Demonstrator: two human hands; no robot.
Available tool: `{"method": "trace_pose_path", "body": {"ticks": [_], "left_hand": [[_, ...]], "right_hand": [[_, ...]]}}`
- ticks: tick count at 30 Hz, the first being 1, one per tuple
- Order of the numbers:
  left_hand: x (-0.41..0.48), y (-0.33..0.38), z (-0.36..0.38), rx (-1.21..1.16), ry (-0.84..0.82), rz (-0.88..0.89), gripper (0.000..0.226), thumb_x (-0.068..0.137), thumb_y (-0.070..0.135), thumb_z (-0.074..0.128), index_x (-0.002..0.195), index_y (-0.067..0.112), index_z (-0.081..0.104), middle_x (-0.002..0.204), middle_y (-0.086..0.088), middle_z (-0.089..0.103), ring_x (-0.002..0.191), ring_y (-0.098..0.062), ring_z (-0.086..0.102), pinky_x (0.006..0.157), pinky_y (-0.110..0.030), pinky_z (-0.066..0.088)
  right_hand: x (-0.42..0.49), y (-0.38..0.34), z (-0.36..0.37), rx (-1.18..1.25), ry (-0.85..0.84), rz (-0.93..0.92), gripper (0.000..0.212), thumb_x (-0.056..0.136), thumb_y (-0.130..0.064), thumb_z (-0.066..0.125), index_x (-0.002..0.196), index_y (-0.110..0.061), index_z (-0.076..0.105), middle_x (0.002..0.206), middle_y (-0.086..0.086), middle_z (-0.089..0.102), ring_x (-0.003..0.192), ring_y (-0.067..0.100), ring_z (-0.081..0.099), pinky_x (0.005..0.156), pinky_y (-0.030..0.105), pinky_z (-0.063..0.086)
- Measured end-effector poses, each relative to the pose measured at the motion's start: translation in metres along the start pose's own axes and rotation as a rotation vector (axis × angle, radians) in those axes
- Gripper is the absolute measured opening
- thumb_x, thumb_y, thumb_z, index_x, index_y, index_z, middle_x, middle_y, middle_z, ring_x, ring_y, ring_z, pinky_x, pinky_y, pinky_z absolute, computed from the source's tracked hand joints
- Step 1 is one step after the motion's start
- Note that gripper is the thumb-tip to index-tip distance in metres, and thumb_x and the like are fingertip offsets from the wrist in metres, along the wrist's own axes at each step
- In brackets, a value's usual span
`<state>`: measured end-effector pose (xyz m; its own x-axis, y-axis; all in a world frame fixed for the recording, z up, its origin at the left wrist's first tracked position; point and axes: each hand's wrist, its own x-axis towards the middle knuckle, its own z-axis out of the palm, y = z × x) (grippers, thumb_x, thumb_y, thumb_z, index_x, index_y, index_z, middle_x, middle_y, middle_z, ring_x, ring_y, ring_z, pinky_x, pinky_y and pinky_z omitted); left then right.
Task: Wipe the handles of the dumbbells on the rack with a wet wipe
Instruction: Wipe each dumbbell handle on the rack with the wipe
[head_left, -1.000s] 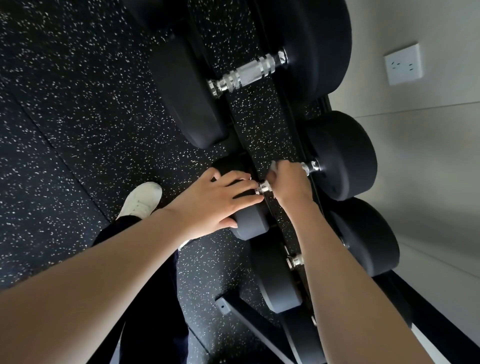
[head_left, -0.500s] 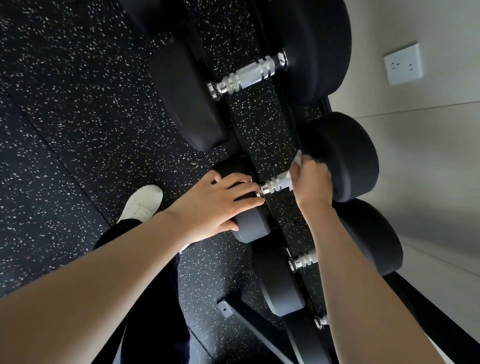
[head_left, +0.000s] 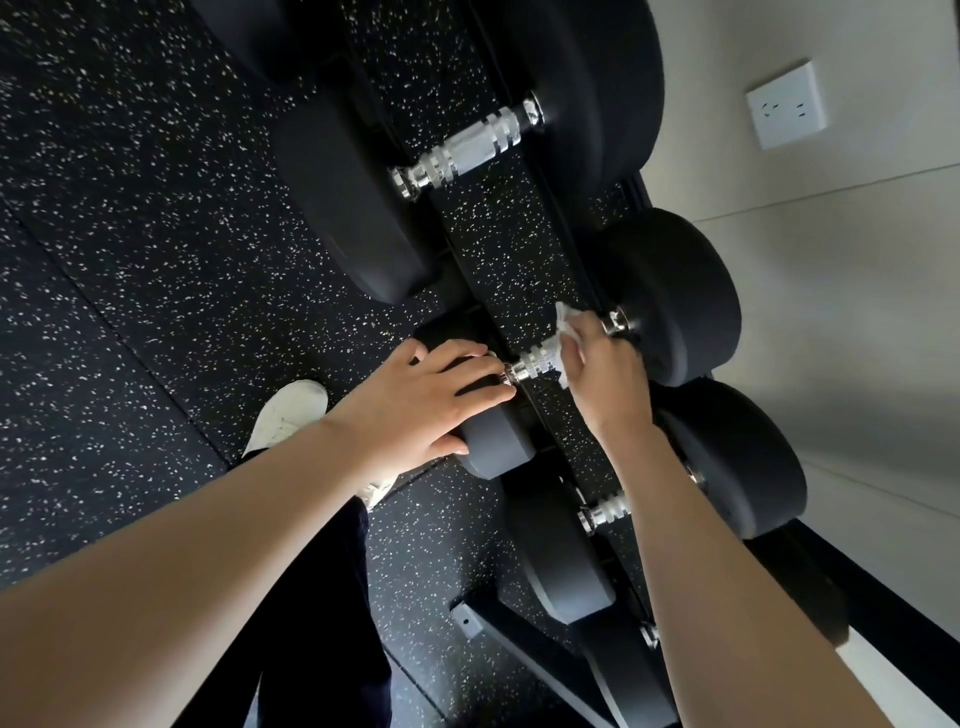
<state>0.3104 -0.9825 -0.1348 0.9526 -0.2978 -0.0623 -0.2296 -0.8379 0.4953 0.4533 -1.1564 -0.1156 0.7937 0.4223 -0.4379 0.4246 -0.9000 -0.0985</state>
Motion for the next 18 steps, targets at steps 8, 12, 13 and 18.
{"method": "trace_pose_path", "body": {"ticks": [8,12,13,18], "left_hand": [[0.004,0.005,-0.014,0.012,0.033,0.013,0.062,0.07,0.046,0.076,0.122,0.015,0.062,0.124,-0.003,0.06,0.115,-0.025,0.053,0.077,-0.041,0.051],[-0.001,-0.002,-0.031,0.055,0.026,-0.059,0.059,0.075,0.045,0.07,0.123,0.011,0.061,0.125,-0.008,0.059,0.113,-0.028,0.055,0.084,-0.043,0.049],[-0.003,-0.005,-0.037,0.077,0.024,-0.073,0.059,0.076,0.045,0.068,0.124,0.011,0.06,0.126,-0.009,0.058,0.114,-0.029,0.054,0.086,-0.044,0.048],[-0.009,-0.026,-0.068,0.19,0.04,-0.148,0.06,0.078,0.043,0.067,0.125,0.008,0.058,0.127,-0.01,0.057,0.113,-0.031,0.053,0.085,-0.045,0.047]], "right_hand": [[-0.017,-0.006,0.004,-0.002,0.112,0.121,0.031,0.097,-0.029,0.045,0.127,-0.026,0.053,0.126,0.005,0.054,0.101,0.029,0.061,0.08,0.038,0.05],[-0.019,-0.015,0.007,0.174,0.125,0.176,0.033,0.095,-0.016,0.05,0.127,-0.022,0.055,0.13,0.008,0.05,0.111,0.026,0.056,0.091,0.038,0.049],[-0.019,-0.018,0.007,0.202,0.113,0.177,0.034,0.094,-0.013,0.05,0.126,-0.024,0.055,0.131,0.009,0.05,0.111,0.027,0.056,0.092,0.039,0.05],[-0.023,-0.035,-0.009,0.32,0.098,0.18,0.028,0.093,-0.011,0.053,0.118,-0.02,0.061,0.114,0.009,0.058,0.098,0.025,0.062,0.085,0.034,0.052]]}}
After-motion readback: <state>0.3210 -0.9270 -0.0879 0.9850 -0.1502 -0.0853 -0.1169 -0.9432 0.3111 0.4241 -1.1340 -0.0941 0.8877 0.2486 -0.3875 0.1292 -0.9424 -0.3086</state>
